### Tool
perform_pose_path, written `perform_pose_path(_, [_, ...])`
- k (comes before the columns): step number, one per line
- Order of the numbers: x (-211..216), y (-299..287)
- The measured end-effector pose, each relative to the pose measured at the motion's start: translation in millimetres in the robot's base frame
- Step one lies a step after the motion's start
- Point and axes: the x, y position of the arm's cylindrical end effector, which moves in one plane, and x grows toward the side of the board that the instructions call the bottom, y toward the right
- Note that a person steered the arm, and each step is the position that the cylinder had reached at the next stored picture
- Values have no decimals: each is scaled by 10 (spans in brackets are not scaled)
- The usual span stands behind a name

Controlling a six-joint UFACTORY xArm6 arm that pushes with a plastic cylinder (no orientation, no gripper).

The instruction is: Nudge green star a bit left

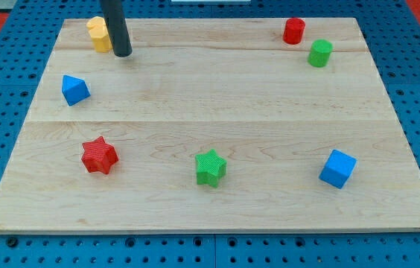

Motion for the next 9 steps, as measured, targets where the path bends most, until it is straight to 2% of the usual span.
perform_pose_path(1, [16,102])
perform_pose_path(2, [131,561])
perform_pose_path(3, [705,961])
perform_pose_path(5, [1204,1975])
perform_pose_path(8, [2383,2013])
perform_pose_path(9, [2725,1744])
